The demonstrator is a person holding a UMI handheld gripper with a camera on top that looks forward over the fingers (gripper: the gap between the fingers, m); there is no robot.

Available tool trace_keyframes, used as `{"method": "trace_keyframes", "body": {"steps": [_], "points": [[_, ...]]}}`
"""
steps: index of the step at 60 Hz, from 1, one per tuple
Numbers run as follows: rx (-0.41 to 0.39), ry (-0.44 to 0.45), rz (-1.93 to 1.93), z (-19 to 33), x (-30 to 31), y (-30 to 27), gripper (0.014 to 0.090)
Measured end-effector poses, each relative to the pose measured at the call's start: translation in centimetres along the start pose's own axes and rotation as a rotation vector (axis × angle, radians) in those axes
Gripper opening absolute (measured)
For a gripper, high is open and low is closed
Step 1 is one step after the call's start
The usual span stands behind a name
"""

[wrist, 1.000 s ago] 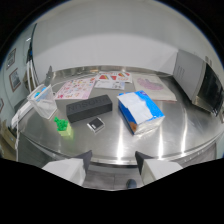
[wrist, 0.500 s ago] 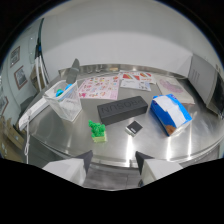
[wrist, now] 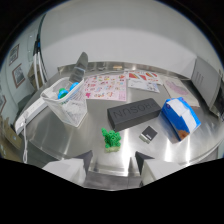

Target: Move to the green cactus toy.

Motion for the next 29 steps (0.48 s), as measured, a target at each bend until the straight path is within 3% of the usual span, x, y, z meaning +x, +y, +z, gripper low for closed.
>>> {"method": "trace_keyframes", "body": {"steps": [29], "points": [[0.01, 0.004, -0.003, 0.7, -0.19, -0.47, 0.0837]]}}
